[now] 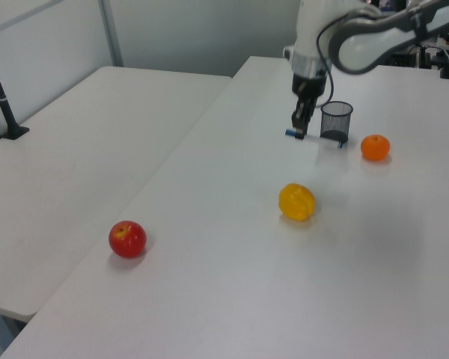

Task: Place marker
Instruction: 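Lift the marker and carry it over the black mesh pen cup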

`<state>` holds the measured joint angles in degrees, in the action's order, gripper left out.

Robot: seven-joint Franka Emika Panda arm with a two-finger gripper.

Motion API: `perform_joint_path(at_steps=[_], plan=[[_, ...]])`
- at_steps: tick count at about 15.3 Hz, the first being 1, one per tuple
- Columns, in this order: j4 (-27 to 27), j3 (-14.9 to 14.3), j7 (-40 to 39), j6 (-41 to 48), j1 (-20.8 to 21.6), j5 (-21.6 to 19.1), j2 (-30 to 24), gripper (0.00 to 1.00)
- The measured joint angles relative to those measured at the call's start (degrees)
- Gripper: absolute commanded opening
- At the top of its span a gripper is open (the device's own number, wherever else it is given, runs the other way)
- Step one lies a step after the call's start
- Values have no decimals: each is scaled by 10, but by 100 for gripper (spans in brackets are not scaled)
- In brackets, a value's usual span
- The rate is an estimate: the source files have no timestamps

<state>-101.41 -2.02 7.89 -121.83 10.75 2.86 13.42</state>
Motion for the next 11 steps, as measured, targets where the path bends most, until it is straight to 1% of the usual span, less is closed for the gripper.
perform_joint_path(at_steps=[5,8,11], plan=[[1,-2,0,0,-59,0,-50,10],[0,-3,-1,-8,-97,10,-57,10],[-3,-3,-1,-60,-133,13,-53,10]])
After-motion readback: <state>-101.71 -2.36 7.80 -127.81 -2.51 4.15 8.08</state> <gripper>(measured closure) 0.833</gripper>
